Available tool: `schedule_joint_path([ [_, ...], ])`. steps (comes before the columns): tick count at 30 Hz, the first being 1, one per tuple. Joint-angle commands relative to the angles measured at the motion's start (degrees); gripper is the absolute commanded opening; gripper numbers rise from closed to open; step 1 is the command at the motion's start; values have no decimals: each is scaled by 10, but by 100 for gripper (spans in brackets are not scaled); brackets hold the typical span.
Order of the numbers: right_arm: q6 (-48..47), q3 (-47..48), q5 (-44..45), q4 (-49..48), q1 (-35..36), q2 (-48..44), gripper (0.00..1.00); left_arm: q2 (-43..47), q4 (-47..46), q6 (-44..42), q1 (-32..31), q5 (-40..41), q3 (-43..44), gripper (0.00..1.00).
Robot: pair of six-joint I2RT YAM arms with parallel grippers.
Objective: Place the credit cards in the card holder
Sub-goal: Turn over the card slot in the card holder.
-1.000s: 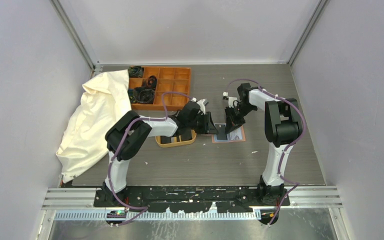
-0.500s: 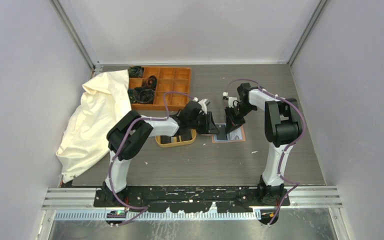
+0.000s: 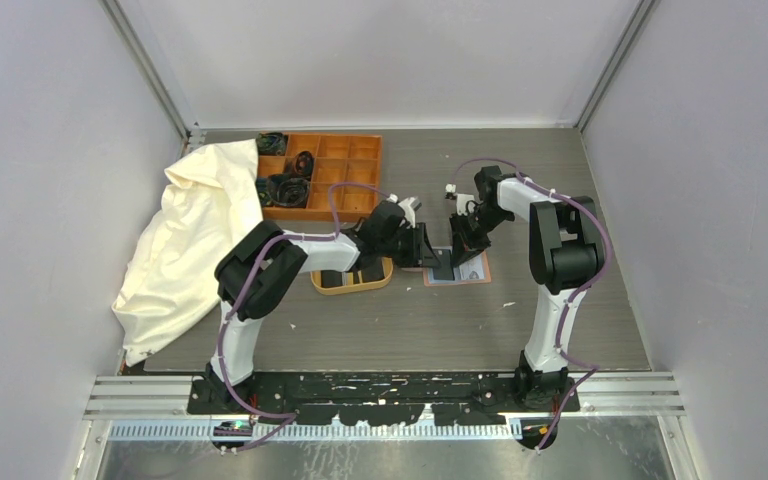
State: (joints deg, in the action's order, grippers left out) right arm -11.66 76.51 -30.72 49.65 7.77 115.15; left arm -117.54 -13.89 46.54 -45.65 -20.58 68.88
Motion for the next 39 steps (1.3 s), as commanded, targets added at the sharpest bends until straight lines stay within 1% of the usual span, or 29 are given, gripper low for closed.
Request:
schedule_joint_path([
  [1, -11, 10, 25, 3, 1, 10, 11, 1, -15, 11, -3, -9, 24, 35],
  [5, -11, 11, 20, 4, 1, 8, 12, -3, -32, 24, -5, -18, 25, 35],
  [9, -21, 14, -15, 10, -4, -4, 13, -3, -47, 35, -5, -26, 24, 35],
  [13, -26, 8, -62, 4, -25, -47, 19, -4, -67, 43, -5, -32, 21, 35],
  [17, -28, 0, -89, 1, -47, -80, 23, -9, -85, 51, -6, -37, 24, 35],
  [24, -30, 0, -94, 4, -68, -99, 24, -29, -96, 62, -11, -44, 48, 35],
  [26, -24, -3, -89, -5, -70, -112, 24, -36, -97, 64, -14, -47, 59, 35],
  [28, -13, -12, -76, -20, -94, -131, 24, -41, -101, 66, -18, -48, 69, 35],
  [32, 19, -25, -29, -49, -121, -158, 20, -58, -111, 71, -28, -50, 97, 36],
  [36, 6, -19, 46, -45, -136, -157, 18, -82, -113, 77, -42, -52, 136, 37],
  [39, -9, -15, 82, -39, -145, -157, 18, -101, -106, 80, -51, -52, 171, 38],
])
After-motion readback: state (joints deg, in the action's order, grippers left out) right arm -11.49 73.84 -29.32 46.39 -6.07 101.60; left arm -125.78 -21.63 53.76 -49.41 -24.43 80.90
